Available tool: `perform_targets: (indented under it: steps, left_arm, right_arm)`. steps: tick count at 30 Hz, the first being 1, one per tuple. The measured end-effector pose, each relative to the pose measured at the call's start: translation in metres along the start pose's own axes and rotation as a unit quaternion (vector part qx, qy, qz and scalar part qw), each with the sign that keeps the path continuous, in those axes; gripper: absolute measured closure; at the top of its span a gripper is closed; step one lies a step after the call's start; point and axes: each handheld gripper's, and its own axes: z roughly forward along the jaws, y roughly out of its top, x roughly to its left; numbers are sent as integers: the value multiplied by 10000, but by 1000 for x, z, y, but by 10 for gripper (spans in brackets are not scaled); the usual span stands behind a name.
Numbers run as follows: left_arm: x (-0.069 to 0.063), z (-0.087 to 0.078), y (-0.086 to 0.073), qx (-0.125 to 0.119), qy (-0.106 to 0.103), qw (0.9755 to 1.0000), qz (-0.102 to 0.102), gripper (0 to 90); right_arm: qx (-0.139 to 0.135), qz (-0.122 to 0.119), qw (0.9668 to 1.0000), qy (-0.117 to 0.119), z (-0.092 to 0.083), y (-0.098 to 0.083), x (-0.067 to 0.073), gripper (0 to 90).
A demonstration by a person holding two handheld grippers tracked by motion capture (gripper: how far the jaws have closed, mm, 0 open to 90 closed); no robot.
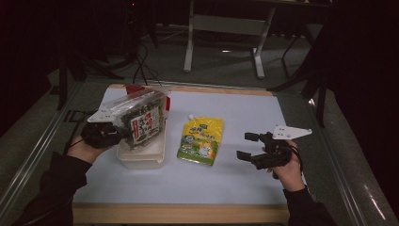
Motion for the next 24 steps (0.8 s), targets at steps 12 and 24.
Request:
perform_targets:
  steps: [12, 24]
  left_arm:
    - [19, 3, -34, -747, 145, 9950, -641, 698]
    - [24, 8, -45, -1096, 729, 9852, -1096, 495]
  right_arm:
    - [88, -60, 9999, 0, 4, 0, 3, 154]
    - [174, -72, 9998, -9, 6, -3, 2, 154]
